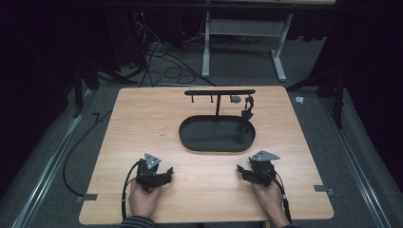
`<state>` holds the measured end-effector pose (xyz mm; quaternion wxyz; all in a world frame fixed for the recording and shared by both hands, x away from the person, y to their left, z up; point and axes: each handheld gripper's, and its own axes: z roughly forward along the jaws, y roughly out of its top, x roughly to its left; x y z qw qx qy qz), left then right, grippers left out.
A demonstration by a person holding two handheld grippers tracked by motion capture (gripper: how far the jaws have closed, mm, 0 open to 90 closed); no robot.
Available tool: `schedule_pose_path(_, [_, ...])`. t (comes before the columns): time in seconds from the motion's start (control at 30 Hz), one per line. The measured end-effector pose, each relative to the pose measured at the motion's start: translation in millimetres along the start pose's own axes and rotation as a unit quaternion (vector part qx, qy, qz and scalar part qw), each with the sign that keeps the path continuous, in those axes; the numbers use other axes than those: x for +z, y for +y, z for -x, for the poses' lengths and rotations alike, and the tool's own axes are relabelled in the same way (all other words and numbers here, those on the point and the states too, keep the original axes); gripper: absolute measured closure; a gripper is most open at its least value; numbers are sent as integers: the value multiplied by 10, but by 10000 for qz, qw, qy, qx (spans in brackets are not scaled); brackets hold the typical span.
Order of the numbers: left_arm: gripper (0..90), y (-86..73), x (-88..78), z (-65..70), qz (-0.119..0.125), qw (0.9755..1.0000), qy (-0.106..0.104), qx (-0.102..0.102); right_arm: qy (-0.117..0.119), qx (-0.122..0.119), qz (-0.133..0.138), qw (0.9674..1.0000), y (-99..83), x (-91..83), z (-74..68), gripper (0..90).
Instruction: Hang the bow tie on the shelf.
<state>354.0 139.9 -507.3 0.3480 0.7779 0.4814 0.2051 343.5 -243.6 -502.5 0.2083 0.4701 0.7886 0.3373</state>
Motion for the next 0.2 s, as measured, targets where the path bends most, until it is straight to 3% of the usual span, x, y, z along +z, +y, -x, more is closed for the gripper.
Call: schedule_pose_path(0.2, [241, 0, -1, -1, -3, 10000, -6, -5, 3, -2, 2, 10000, 0, 0, 0, 407])
